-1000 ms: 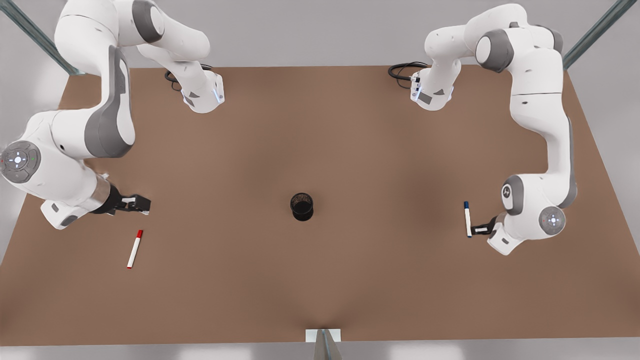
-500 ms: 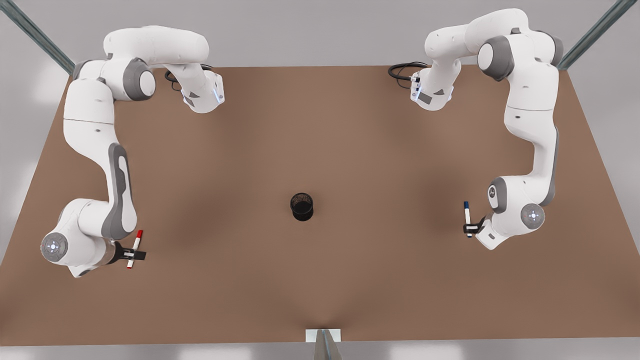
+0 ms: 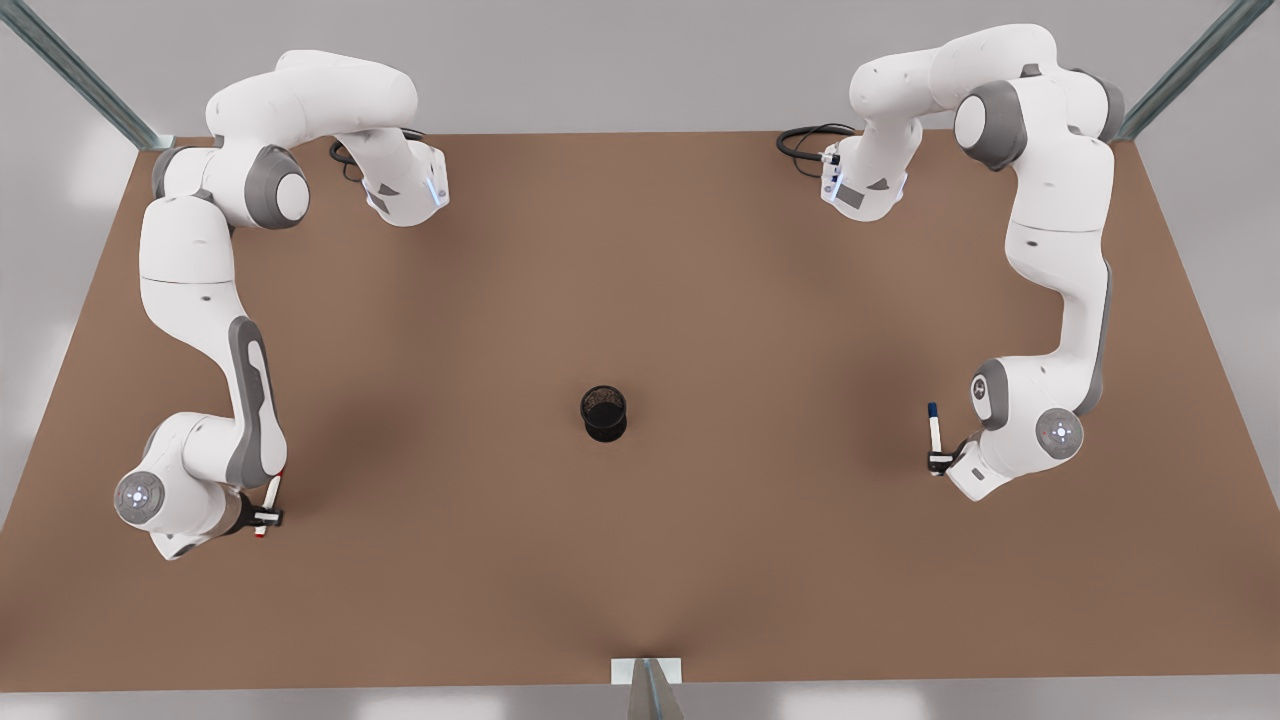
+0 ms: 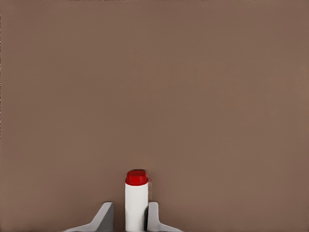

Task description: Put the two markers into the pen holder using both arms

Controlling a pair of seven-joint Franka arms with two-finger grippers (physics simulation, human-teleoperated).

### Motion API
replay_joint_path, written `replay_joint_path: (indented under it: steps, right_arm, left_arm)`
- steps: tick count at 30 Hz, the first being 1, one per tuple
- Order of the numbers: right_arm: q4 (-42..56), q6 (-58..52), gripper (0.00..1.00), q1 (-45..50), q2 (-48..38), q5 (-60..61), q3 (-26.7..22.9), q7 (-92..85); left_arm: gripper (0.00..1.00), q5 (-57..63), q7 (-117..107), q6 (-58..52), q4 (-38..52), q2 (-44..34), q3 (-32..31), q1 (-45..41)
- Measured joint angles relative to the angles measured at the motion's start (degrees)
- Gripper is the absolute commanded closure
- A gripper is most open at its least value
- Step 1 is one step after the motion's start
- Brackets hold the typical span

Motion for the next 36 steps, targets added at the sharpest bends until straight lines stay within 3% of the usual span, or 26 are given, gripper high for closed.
replay_joint_path:
  steps: [1, 6, 10, 16, 20, 23, 30, 36]
  right_arm:
    - [-0.01, 0.06, 0.79, 0.0, -0.01, -0.05, 0.0, -0.22]
    - [-0.01, 0.33, 0.79, 0.11, -0.12, 0.26, -0.01, -1.45]
    - [0.1, -0.46, 0.79, 0.17, -3.12, 0.45, 1.66, -2.43]
    - [0.33, -5.41, 0.79, 2.99, -14.84, 0.4, 13.62, -4.39]
    - [0.5, -5.22, 0.79, 8.33, -17.67, -0.6, 23.65, -2.96]
    - [0.47, -0.63, 0.79, 13.13, -17.88, -1.1, 26.29, -1.59]
    - [-0.38, 15.31, 0.79, 26.85, -18.34, -4.05, 28.2, 1.82]
    - [-19.22, 35.76, 0.79, 28.64, -24.38, -16.59, 27.68, 9.55]
  left_arm:
    - [0.59, -0.01, 0.21, 0.05, 0.01, 0.0, 0.0, 0.0]
    - [0.59, -0.07, 1.08, 0.3, 0.01, 0.61, 0.0, 0.07]
    - [0.68, -0.07, 1.6, 0.52, 0.01, 0.79, 0.0, 0.09]
    - [0.7, 0.1, 1.96, 0.71, 0.01, 0.8, 0.0, 0.09]
    - [0.74, 0.18, 2.02, 1.01, 0.02, 0.97, 0.0, 0.07]
    - [0.78, 0.39, 1.86, 1.26, 0.01, 1.12, 0.01, 0.08]
    - [0.79, 0.67, 1.33, 1.54, 0.04, 1.12, 0.01, 0.04]
    - [0.79, 0.7, 0.76, 0.51, 3.27, 0.67, -0.16, -0.78]
